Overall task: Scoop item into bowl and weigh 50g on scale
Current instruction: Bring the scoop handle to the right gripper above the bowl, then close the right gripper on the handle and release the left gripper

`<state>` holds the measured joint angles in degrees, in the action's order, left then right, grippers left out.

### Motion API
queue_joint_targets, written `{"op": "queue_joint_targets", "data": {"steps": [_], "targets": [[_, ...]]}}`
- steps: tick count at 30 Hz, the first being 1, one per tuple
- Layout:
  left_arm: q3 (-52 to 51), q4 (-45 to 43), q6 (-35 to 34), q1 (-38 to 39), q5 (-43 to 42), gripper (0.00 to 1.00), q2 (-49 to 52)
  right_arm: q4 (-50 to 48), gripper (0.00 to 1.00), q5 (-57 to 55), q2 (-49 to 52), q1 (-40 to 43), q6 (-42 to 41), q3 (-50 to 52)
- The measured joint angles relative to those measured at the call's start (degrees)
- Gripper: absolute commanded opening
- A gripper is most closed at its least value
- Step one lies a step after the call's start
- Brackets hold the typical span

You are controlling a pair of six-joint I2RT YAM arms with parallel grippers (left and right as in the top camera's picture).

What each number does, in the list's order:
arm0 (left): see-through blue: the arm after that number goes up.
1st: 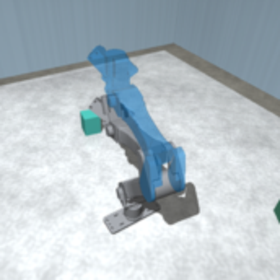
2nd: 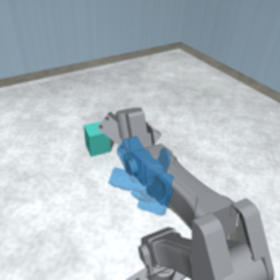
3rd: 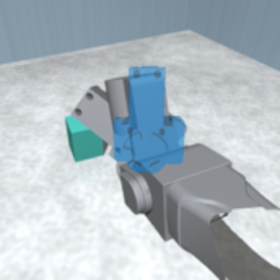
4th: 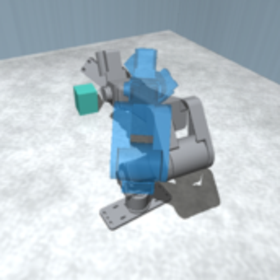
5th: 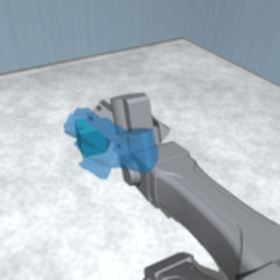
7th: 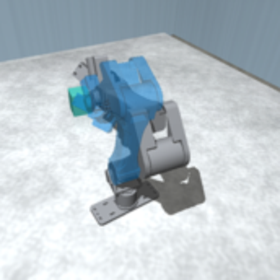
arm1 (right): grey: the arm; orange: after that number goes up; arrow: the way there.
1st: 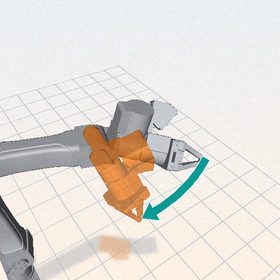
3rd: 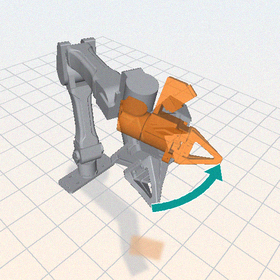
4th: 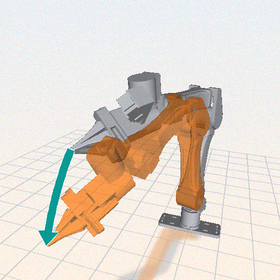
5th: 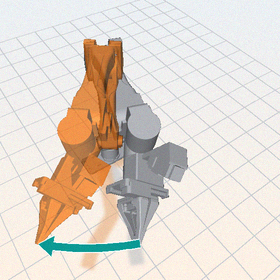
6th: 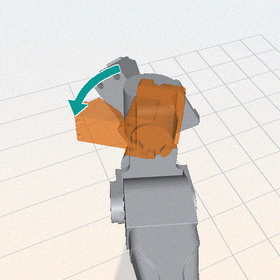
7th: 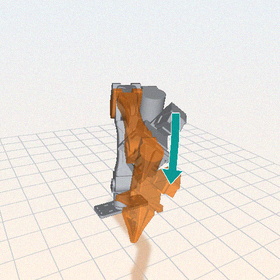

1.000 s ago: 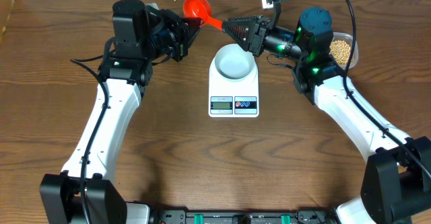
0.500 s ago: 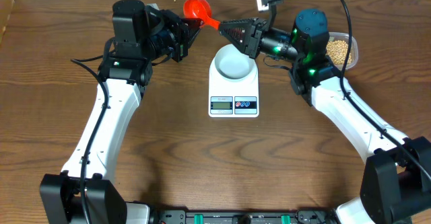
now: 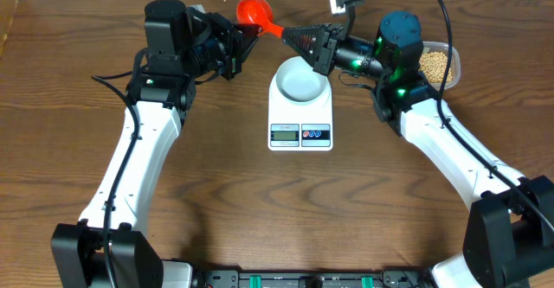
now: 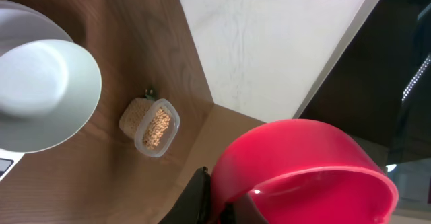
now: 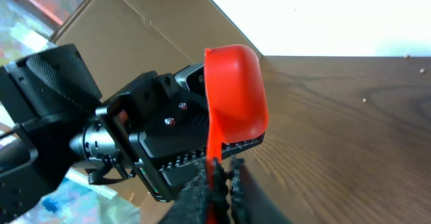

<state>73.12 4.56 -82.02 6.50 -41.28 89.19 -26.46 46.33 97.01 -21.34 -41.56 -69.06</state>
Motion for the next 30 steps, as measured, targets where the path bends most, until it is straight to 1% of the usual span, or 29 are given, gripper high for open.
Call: {"op": "queue_joint_targets", "data": {"steps": [3, 4, 8, 9, 10, 11, 12, 13, 17, 23, 25, 26, 30], "targets": [[0.0, 0.1, 0.0, 0.0, 0.0, 0.08, 0.0, 0.0, 0.01, -0.1, 0.0, 0.0, 0.0, 0.0], [0.0, 0.1, 0.0, 0.0, 0.0, 0.14, 0.0, 0.0, 0.01, -0.1, 0.0, 0.0, 0.0, 0.0], [0.0, 0.0, 0.7, 0.0, -0.4, 0.51, 0.0, 0.1, 0.01, -0.3, 0.0, 0.0, -0.1, 0.0], [0.0, 0.0, 1.0, 0.0, -0.5, 0.58, 0.0, 0.1, 0.01, -0.3, 0.0, 0.0, -0.1, 0.0], [0.0, 0.0, 1.3, 0.0, -0.4, 0.69, 0.0, 0.1, 0.01, -0.3, 0.0, 0.0, -0.1, 0.0], [0.0, 0.0, 1.3, 0.0, -0.4, 0.71, 0.0, 0.1, 0.01, -0.3, 0.0, 0.1, -0.1, 0.0], [0.0, 0.0, 2.4, 0.0, -0.2, 0.8, 0.0, 0.1, 0.01, -0.3, 0.0, 0.2, -0.1, 0.0], [0.0, 0.0, 3.7, 0.0, 0.1, 0.85, 0.0, 0.3, 0.01, -0.3, 0.0, 0.3, -0.1, 0.0], [0.0, 1.9, 9.0, -0.2, 1.9, 0.86, 0.0, 2.4, 0.01, -0.2, 0.0, 1.7, -0.1, 0.0], [0.0, 8.6, 21.0, -2.1, 6.1, 0.87, 0.0, 7.7, 0.01, -0.5, 0.0, 5.5, 0.2, 0.0], [0.0, 10.2, 26.8, -2.9, 8.0, 0.87, 0.0, 9.7, 0.01, -0.7, 0.0, 6.9, 0.6, 0.0], [0.0, 11.1, 31.4, -3.3, 9.6, 0.87, 0.0, 11.7, 0.01, -0.8, 0.0, 7.8, 1.1, 0.0], [0.0, 15.1, 45.1, -3.6, 15.2, 0.87, 0.0, 18.7, 0.02, -1.2, -0.3, 9.9, 3.2, -0.1]]}}
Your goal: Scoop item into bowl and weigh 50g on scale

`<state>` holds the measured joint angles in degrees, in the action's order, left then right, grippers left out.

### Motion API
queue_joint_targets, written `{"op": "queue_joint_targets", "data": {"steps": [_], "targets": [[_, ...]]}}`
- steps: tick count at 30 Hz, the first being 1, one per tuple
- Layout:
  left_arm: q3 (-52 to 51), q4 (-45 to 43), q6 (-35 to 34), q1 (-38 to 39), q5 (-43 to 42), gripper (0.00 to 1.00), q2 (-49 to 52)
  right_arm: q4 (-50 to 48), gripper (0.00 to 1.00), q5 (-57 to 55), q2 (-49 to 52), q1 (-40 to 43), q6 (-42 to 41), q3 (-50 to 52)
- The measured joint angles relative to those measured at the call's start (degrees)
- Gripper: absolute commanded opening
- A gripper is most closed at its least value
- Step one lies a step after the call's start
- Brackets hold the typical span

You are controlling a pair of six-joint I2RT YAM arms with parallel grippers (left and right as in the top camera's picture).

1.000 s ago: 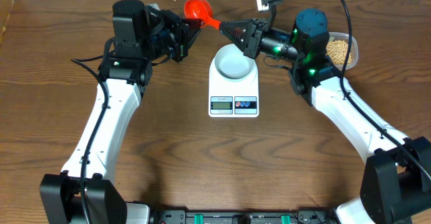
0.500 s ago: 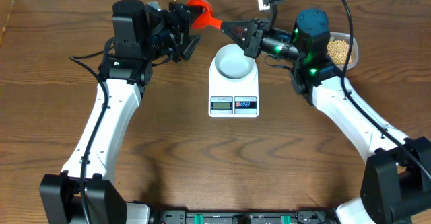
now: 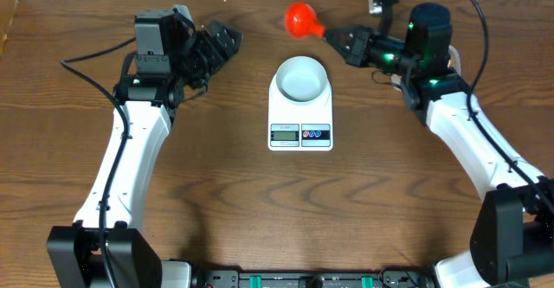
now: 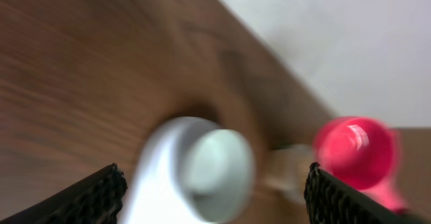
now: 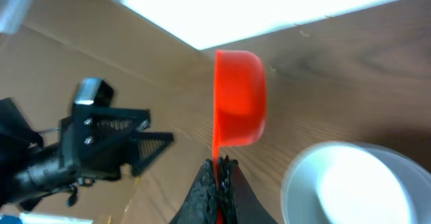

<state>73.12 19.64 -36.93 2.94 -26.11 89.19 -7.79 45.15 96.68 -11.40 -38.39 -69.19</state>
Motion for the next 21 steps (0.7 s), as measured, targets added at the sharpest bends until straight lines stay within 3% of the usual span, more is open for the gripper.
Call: {"op": "queue_joint_targets", "data": {"steps": [6, 15, 17, 21], "targets": [[0.0, 6.3, 14.9, 0.1, 6.8, 0.87, 0.0, 17.1, 0.01, -5.0, -5.2, 3.2, 6.3, -0.3], [0.0, 10.1, 24.5, 5.8, 10.2, 0.75, -0.2, 33.8, 0.01, -13.4, -18.0, 7.8, 13.5, -1.6], [0.0, 12.0, 25.2, 9.2, 11.0, 0.68, -0.5, 36.9, 0.01, -14.4, -19.1, 9.3, 14.7, -1.6], [0.0, 16.2, 23.9, 15.8, 11.5, 0.32, -1.2, 42.1, 0.01, -15.6, -19.3, 12.7, 16.3, -1.6]]}}
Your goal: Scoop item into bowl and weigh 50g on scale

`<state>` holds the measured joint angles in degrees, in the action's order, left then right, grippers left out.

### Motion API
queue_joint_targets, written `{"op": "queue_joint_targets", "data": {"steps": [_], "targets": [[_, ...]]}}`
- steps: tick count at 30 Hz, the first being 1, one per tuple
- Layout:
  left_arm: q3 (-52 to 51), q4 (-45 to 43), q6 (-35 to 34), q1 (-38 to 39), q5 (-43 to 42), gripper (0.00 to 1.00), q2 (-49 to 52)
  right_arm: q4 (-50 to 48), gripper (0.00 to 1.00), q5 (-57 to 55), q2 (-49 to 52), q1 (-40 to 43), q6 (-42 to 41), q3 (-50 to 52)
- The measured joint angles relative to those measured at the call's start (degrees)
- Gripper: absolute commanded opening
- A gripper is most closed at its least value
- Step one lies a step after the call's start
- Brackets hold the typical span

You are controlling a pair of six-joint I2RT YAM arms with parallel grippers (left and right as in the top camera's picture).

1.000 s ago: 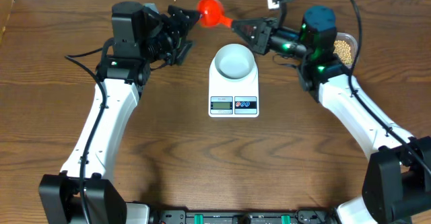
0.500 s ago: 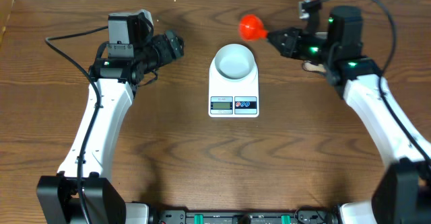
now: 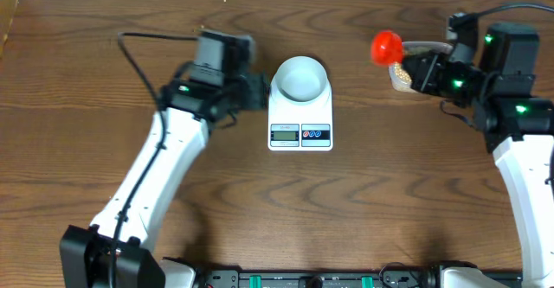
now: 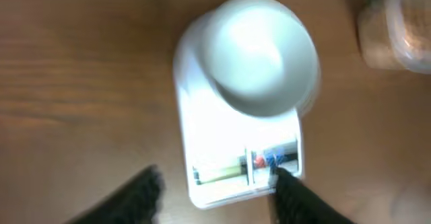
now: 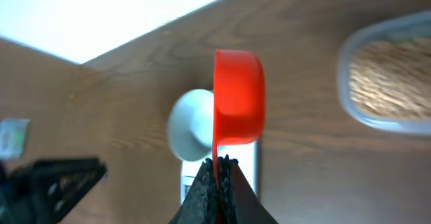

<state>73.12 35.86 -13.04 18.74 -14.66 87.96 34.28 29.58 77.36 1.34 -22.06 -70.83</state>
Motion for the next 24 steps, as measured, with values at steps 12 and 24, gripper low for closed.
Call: {"op": "queue_joint_targets", "data": {"steps": [12, 24], "targets": [[-3.5, -1.1, -8.5, 13.9, 5.3, 0.07, 1.6, 4.6, 0.01, -1.8, 0.0, 3.5, 4.0, 0.0], [-4.3, -8.4, -10.9, 16.4, 7.5, 0.08, 13.6, 6.6, 0.01, -4.9, 0.0, 3.5, 5.2, 0.0]]}}
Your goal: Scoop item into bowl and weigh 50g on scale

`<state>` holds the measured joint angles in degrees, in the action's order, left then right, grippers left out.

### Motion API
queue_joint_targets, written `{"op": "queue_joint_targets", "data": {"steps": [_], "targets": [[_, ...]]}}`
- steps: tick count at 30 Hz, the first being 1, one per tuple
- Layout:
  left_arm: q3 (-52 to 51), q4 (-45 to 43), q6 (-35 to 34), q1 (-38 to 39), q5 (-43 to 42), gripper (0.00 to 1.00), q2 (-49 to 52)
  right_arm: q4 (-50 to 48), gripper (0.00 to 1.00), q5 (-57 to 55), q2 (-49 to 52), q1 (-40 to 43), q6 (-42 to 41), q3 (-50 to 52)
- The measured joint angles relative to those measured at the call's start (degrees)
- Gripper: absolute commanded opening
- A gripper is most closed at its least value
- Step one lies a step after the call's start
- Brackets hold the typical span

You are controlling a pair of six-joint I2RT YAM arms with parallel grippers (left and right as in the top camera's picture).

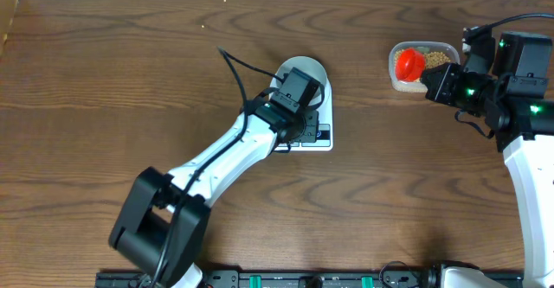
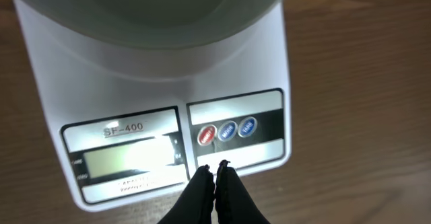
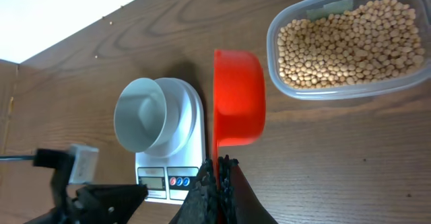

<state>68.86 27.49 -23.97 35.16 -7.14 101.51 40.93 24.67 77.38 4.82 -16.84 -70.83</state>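
Observation:
A white scale (image 2: 155,96) carries an empty white bowl (image 1: 303,67). My left gripper (image 2: 215,167) is shut with nothing in it; its tips sit low over the scale's front edge, just below the red button (image 2: 207,135) and right of the display (image 2: 121,160). In the overhead view this gripper (image 1: 299,125) covers most of the scale. My right gripper (image 3: 219,162) is shut on the handle of a red scoop (image 3: 237,96). From overhead the scoop (image 1: 409,63) hangs over the left part of a clear tub of beans (image 1: 437,56).
The brown table's far edge runs along the top, a white wall behind it. The right arm (image 1: 519,150) runs down the right side. The left arm (image 1: 208,163) crosses diagonally from the front left to the scale.
My left gripper was open, high over the scale's left side; now it is shut and low at the button panel. The right gripper has moved the scoop from beside the tub to over it.
Both grippers held the scoop behind the bowl, left on its cup, right on its handle. Then the left was off it and open at the left, the right holding it alone. The right then had it near the tub, now over it; the left is down at the scale.

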Motion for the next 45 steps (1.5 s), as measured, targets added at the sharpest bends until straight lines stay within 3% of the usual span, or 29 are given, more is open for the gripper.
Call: {"op": "queue_joint_targets", "data": {"steps": [45], "targets": [[-0.1, -5.8, -1.6, 0.7, 1.7, 0.07, 8.3, 0.0, 0.01, -1.6, 0.0, 0.0, 0.6, 0.0]]}}
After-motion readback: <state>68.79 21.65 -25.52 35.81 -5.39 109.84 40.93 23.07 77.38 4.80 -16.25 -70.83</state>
